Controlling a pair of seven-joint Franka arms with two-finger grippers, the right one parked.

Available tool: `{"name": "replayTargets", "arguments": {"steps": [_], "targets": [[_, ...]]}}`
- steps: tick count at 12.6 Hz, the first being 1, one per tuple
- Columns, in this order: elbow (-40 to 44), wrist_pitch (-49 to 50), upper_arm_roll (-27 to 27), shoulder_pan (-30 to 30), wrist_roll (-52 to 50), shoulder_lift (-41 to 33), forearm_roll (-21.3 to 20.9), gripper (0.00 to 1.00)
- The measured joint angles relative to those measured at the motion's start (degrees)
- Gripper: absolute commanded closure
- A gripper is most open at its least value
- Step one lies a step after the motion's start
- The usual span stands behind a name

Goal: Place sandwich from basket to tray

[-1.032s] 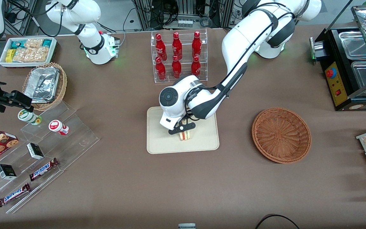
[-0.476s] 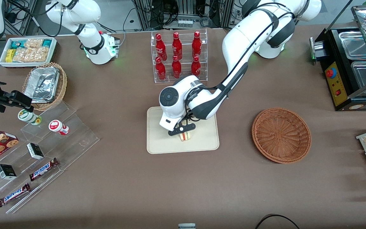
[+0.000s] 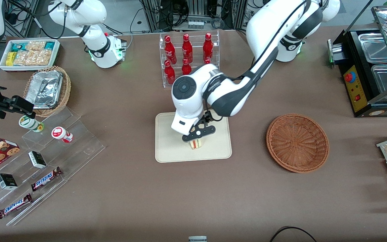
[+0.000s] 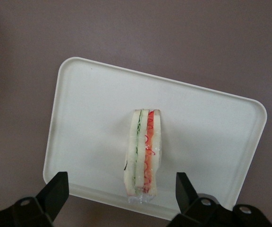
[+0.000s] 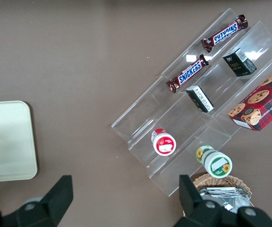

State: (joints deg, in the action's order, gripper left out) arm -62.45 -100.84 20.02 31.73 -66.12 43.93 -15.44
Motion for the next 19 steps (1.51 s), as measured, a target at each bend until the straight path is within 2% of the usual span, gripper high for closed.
{"name": "replayTargets", "arguments": {"steps": [3,5,9,14,19], "targets": [[-0.13,5.43,-0.24,-4.18,4.71,-3.46,3.51,0.0],[-1.44,7.71,-0.27,-8.47,12.45,-6.07,4.91,0.0],[-9.86,8.41,-0.29,-16.44,25.14,-13.65,6.18,0.0],[-24.18,5.09,-0.34,-25.92,39.01,-25.05,8.52,0.0],[-33.45,4.91,-0.53,-33.5,50.74,-34.49,11.37,0.0]]}}
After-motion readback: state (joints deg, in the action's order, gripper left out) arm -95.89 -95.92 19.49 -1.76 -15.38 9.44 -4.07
